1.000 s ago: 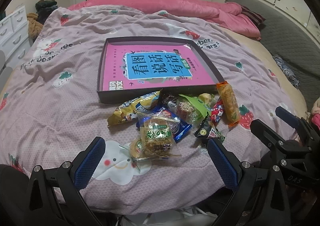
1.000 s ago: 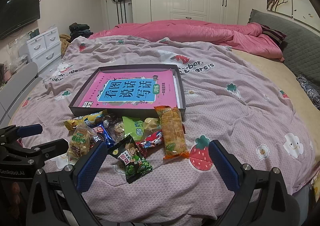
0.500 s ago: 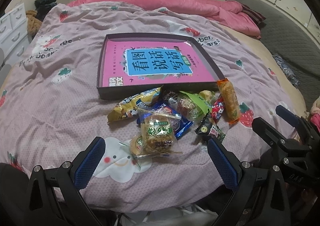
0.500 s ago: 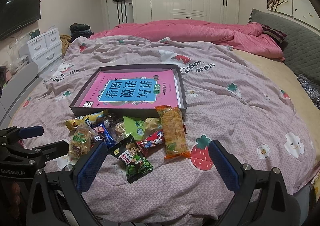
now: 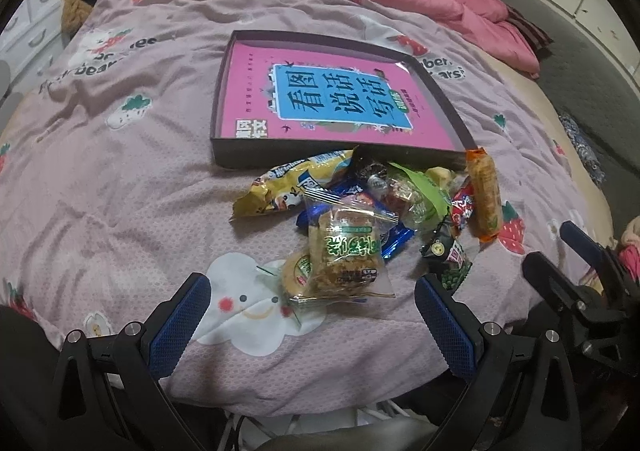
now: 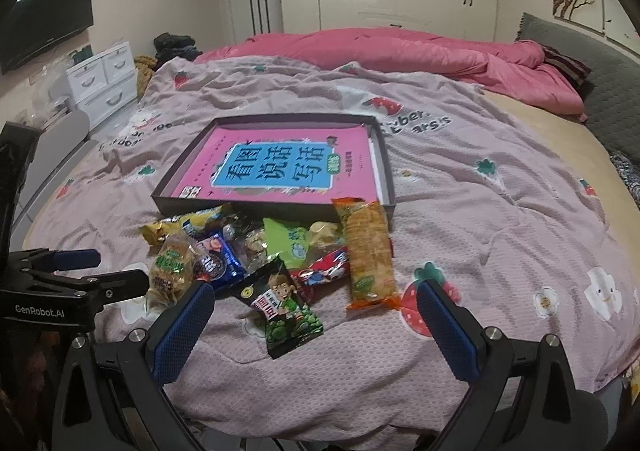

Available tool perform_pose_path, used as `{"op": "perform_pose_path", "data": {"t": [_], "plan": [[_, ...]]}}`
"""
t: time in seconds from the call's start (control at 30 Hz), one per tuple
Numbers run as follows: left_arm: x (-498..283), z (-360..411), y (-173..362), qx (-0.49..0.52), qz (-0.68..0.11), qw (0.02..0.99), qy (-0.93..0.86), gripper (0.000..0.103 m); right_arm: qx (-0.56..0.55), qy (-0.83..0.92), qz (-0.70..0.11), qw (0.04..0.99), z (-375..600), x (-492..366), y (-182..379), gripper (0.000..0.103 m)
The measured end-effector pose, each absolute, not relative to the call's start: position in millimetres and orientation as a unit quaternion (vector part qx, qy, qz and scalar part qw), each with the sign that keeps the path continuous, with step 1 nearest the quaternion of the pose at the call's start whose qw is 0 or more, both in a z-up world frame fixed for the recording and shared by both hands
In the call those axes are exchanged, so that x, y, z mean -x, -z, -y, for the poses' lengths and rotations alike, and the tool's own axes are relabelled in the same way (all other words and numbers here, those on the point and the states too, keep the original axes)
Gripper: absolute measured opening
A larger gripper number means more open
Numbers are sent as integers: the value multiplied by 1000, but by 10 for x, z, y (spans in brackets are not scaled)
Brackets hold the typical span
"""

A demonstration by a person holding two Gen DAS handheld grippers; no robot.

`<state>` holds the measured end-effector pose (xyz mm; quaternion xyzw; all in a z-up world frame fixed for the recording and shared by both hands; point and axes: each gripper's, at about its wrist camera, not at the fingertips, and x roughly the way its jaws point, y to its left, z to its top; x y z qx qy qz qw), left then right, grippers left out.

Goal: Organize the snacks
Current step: 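Grasp the clear pastry bag with the left gripper while the right gripper grasps the green bean snack bag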

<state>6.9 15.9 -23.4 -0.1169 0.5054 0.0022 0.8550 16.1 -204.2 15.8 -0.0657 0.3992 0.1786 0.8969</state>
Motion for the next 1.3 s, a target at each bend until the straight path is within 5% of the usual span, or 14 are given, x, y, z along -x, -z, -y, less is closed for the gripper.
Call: {"op": "perform_pose_path", "data": {"t": [0.33, 0.87, 1.1, 1.3], "plan": [[-175, -86, 342, 105, -521, 847, 16, 102, 104, -212, -444, 864, 1851, -257, 105, 101], [-350, -106, 462, 99, -532, 841, 22, 102, 162, -230, -480, 831, 1611, -490, 492, 85], [-409, -81, 488, 93, -533, 841, 30, 97, 153, -232, -492, 825, 1598, -597, 582, 62], [-445, -77, 537, 95, -541, 835, 40, 76, 155, -238, -493, 822, 1580, -606, 615, 46]]}}
